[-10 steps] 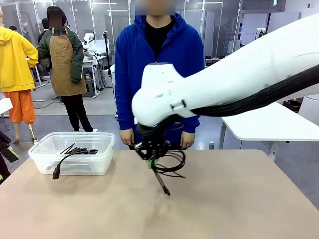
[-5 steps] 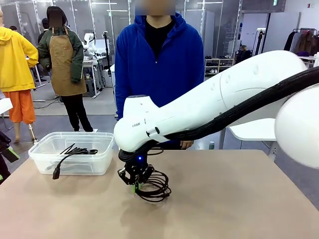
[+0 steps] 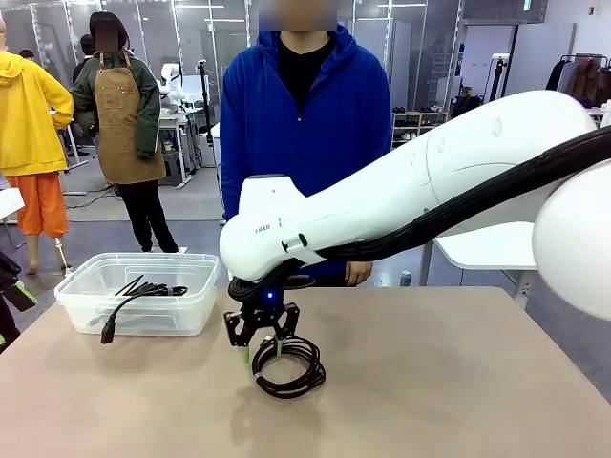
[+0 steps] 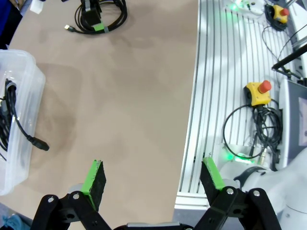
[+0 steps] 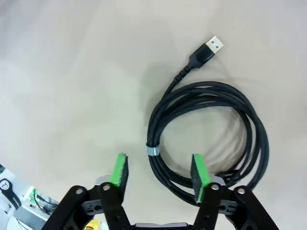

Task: Organize and store the cables.
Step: Place the USB Extension Cable into the Organizing box.

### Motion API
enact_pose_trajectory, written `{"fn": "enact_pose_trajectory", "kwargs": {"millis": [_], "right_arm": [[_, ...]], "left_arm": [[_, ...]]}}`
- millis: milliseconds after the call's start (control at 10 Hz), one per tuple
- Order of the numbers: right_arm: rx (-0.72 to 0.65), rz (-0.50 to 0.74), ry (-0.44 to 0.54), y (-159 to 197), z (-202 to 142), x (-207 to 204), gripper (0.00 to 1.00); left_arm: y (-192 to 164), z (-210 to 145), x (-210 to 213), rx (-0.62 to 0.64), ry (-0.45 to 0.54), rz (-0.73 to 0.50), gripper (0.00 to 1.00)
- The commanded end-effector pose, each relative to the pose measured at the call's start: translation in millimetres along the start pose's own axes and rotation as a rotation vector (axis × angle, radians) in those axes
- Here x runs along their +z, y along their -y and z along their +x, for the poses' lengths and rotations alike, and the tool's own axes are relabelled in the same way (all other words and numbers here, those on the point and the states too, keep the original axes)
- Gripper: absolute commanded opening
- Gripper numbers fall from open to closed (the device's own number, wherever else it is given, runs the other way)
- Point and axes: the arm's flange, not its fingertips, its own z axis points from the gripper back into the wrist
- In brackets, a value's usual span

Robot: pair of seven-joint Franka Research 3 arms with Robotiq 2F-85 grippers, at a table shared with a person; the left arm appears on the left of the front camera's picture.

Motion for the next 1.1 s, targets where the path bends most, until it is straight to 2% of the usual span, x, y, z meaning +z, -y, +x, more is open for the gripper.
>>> {"fn": "enact_pose_trajectory", "kwargs": {"millis": [0, 100, 200, 300, 400, 500, 700, 800, 900, 1000], "right_arm": [[0.152, 0.030, -0.029, 28.6, -26.9, 24.1, 1.00], [0.203, 0.063, 0.007, 44.8, -38.8, 44.3, 0.94], [0.252, 0.090, 0.040, 66.2, -54.6, 67.7, 1.00], [0.301, 0.120, 0.050, 88.1, -75.5, 89.8, 1.00], [0.367, 0.131, 0.104, 113.1, -100.1, 112.3, 1.00], [0.439, 0.154, 0.191, 151.9, -135.7, 138.3, 1.00], [0.541, 0.178, 0.385, 230.7, -205.3, 165.1, 1.00], [0.557, 0.177, 0.460, 267.1, -235.5, 167.3, 1.00], [0.574, 0.202, 0.535, 302.1, -271.9, 166.8, 1.00], [0.597, 0.199, 0.592, 330.4, -300.0, 162.8, 1.00]], "left_arm": [[0.6, 1.6, -0.5, 0.014, 0.003, 0.004, 1.00], [0.0, 0.0, 0.0, 0.000, 0.000, 0.000, 1.00], [6.6, -1.8, 5.9, 0.090, -0.043, -0.023, 1.00], [4.0, 14.4, 1.2, 0.170, -0.025, -0.067, 1.00], [-0.1, 38.4, -7.8, 0.218, -0.021, -0.123, 1.00], [-1.1, 66.4, -15.4, 0.237, -0.056, -0.144, 1.00], [-2.7, 111.4, -32.4, 0.364, -0.076, -0.187, 1.00], [-5.8, 135.2, -45.1, 0.461, -0.108, -0.167, 1.00], [-2.4, 161.5, -60.4, 0.565, -0.224, -0.069, 1.00], [-3.9, 184.3, -78.3, 0.617, -0.256, -0.043, 1.00]]}}
